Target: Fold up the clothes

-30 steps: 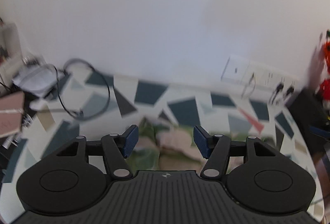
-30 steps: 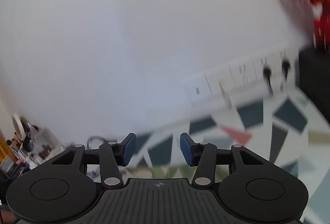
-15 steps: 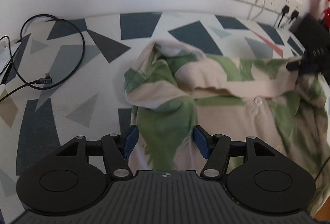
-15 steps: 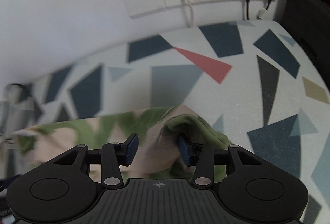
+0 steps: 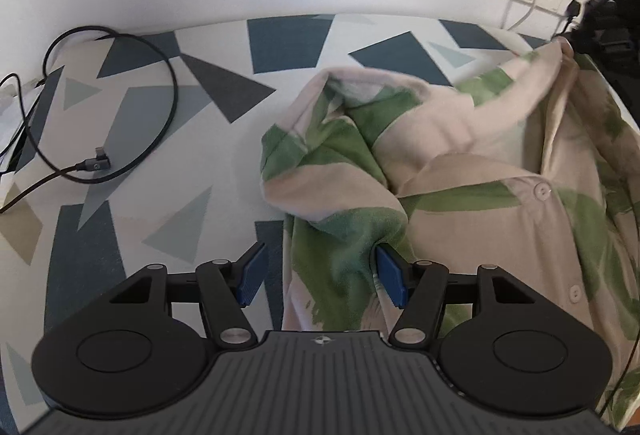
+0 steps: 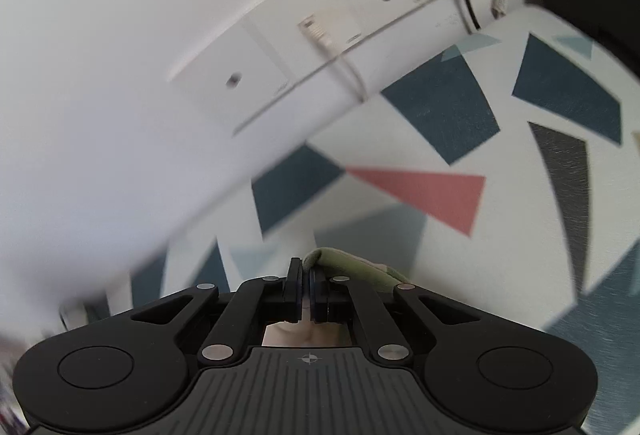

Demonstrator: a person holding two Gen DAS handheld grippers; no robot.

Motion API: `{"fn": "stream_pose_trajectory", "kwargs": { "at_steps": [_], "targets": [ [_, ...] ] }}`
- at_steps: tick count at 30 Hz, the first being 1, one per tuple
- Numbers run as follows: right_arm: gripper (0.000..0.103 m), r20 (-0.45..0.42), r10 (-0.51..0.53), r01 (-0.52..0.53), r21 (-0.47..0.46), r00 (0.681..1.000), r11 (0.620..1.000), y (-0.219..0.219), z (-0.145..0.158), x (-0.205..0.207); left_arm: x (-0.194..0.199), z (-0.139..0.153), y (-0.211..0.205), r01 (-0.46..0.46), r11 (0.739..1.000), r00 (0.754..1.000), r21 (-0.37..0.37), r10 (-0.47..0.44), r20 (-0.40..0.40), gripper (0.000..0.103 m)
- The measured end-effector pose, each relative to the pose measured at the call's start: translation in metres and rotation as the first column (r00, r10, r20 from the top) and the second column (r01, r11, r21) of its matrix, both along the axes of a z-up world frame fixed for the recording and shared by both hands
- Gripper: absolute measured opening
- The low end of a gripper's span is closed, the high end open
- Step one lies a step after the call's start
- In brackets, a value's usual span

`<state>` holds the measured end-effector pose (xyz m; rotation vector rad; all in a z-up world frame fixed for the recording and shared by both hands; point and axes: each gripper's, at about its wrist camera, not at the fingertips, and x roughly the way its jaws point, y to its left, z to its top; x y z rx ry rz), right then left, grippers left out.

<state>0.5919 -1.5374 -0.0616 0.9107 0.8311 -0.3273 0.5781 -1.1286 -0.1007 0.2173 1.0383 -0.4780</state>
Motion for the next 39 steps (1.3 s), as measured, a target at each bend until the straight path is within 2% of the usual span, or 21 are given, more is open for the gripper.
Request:
{"fn": "stream_pose_trajectory", "kwargs": {
  "at_steps": [4,6,9,10,13,16,17,19,21,23,25,26,31,32,33,35,37,38,39],
  "targets": [
    [0.002,-0.038,-0.053,0.057,0.106,0.998,0.993,-0.017,-0.038,0.026,0.0,0.002,-0.004,-0.013,0.999,1.0,0.033,0.013,0.006,0.064],
    [0.004,-0.075,-0.058,0.066,0.098,0.995,0.993,-0.018,-0.053,0.035,-0.001,0.004,-0.006,-0.017,0.999,1.0,0.048,0.016,0.018,0.065],
    [0.016,-0.09,-0.051,0.061,0.11,0.995,0.992,-0.017,-0.066,0.04,-0.002,0.006,-0.006,-0.034,0.998,0.999,0.056,0.033,0.026,0.066],
    [0.023,-0.077,-0.031,0.039,0.108,0.997,0.993,-0.016,-0.065,0.041,-0.002,0.006,-0.005,-0.04,0.998,0.999,0.058,0.039,0.025,0.067],
    [0.032,-0.055,0.085,-0.082,0.056,0.995,0.995,-0.01,-0.049,0.044,-0.001,0.006,-0.005,-0.056,0.997,0.998,0.062,0.055,0.023,0.067],
    [0.039,-0.065,0.241,-0.243,-0.018,0.968,0.97,-0.003,-0.024,0.05,-0.001,0.006,-0.005,-0.075,0.996,0.997,0.056,0.074,0.022,0.067],
    [0.046,-0.07,0.292,-0.296,-0.057,0.954,0.953,0.002,-0.016,0.05,-0.002,0.006,-0.005,-0.08,0.995,0.997,0.054,0.079,0.021,0.067],
    [0.051,-0.081,0.388,-0.396,-0.152,0.918,0.906,0.015,0.0,0.049,-0.003,0.005,-0.006,-0.086,0.995,0.996,0.053,0.085,0.019,0.067],
    [0.052,-0.102,0.477,-0.487,-0.243,0.873,0.839,0.029,0.015,0.047,-0.003,0.003,-0.006,-0.09,0.995,0.996,0.053,0.09,0.015,0.067],
    [0.052,-0.143,0.548,-0.561,-0.339,0.824,0.755,0.044,0.026,0.047,-0.002,0.001,-0.006,-0.097,0.994,0.995,0.053,0.097,0.007,0.067],
    [0.052,-0.234,0.581,-0.618,-0.439,0.779,0.652,0.067,0.017,0.052,-0.002,-0.001,-0.007,-0.104,0.993,0.995,0.053,0.104,0.0,0.067],
    [0.052,-0.275,0.589,-0.641,-0.462,0.76,0.612,0.076,0.01,0.056,-0.002,-0.001,-0.007,-0.105,0.993,0.994,0.054,0.106,-0.002,0.067],
    [0.045,-0.454,0.525,-0.695,-0.48,0.719,0.536,0.102,-0.038,0.086,-0.002,-0.004,-0.007,-0.112,0.992,0.994,0.058,0.112,-0.01,0.067],
    [0.044,-0.461,0.506,-0.685,-0.483,0.729,0.546,0.103,-0.043,0.093,-0.002,-0.004,-0.006,-0.116,0.992,0.993,0.057,0.117,-0.012,0.068],
    [0.044,-0.449,0.484,-0.66,-0.486,0.751,0.573,0.1,-0.045,0.098,-0.001,-0.004,-0.006,-0.12,0.991,0.993,0.055,0.121,-0.013,0.068],
    [0.04,-0.393,0.411,-0.564,-0.461,0.822,0.686,0.087,-0.042,0.111,-0.001,-0.005,-0.004,-0.129,0.99,0.991,0.049,0.13,-0.017,0.069],
    [0.04,-0.269,0.317,-0.41,-0.457,0.909,0.789,0.067,-0.033,0.113,-0.001,-0.004,-0.002,-0.135,0.99,0.99,0.039,0.136,-0.02,0.069],
    [0.042,-0.237,0.275,-0.356,-0.449,0.932,0.819,0.058,-0.029,0.114,-0.001,-0.003,-0.001,-0.137,0.99,0.99,0.034,0.138,-0.021,0.069],
    [0.043,-0.242,0.251,-0.336,-0.433,0.937,0.836,0.052,-0.026,0.115,-0.001,-0.002,0.001,-0.14,0.99,0.99,0.029,0.14,-0.023,0.07]
  ]
}}
